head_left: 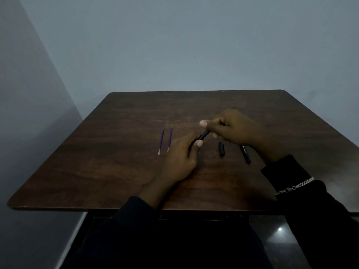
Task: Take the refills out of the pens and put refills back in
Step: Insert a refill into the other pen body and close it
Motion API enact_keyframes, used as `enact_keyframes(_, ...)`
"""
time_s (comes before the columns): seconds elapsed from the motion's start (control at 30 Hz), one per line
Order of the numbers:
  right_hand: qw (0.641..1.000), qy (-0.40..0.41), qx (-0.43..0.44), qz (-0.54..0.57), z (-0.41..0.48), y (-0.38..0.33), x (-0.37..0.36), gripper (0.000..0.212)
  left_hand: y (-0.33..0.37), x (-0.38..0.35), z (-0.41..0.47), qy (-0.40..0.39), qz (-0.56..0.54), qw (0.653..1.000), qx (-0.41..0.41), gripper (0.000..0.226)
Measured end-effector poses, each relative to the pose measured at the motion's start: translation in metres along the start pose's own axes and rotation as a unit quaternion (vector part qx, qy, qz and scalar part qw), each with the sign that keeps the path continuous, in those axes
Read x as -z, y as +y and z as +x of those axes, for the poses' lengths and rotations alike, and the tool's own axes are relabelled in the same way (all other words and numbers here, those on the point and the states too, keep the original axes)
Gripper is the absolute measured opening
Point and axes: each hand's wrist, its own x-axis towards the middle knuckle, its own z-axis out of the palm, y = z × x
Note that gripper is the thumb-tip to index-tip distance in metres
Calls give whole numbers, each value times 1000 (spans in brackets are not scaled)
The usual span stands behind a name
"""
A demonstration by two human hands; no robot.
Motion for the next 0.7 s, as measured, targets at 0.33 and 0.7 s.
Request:
enact_keyframes(0.33,997,-10,-11,70,-3,7,0,22,0,0,1,1,12,1000,-2,16)
enact_keyframes(0.7,985,6,-43,166,-7,5,-1,31,-1,-1,1,19,1,1000,0,22)
